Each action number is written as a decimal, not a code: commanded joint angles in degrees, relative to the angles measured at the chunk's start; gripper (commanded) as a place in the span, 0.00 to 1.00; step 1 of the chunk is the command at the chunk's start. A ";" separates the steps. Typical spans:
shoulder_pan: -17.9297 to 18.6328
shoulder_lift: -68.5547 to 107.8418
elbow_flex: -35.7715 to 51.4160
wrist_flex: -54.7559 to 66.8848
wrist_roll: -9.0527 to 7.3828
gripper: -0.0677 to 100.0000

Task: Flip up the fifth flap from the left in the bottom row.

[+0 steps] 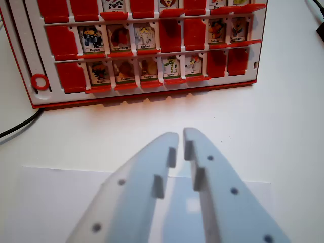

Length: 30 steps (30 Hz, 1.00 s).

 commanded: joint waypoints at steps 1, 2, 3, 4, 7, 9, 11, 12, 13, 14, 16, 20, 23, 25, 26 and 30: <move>-0.18 0.18 -2.99 -2.20 -0.26 0.01; -0.09 0.18 -2.99 -2.20 -0.26 0.01; 0.18 0.18 -2.81 -2.20 -0.35 0.01; 0.18 0.18 -2.72 -2.46 -0.35 0.01; 0.70 -2.29 -3.25 -2.20 -1.32 0.01; 1.58 -7.29 -5.10 -2.29 -0.79 0.01; 3.08 -12.66 -5.98 -3.43 -1.41 0.01; 4.22 -15.03 -5.98 -4.13 -2.20 0.01; 5.36 -16.96 -5.54 -5.01 -3.16 0.01; 6.42 -18.54 -4.75 -6.33 -4.04 0.01; 8.53 -21.18 -2.81 -9.23 -5.80 0.01; 10.90 -26.10 0.88 -16.79 -8.70 0.02; 10.99 -30.06 2.90 -22.24 -9.40 0.02; 10.72 -31.90 5.27 -26.72 -10.20 0.02; 10.63 -32.87 6.50 -29.36 -10.63 0.02; 10.28 -38.41 9.76 -37.62 -11.69 0.02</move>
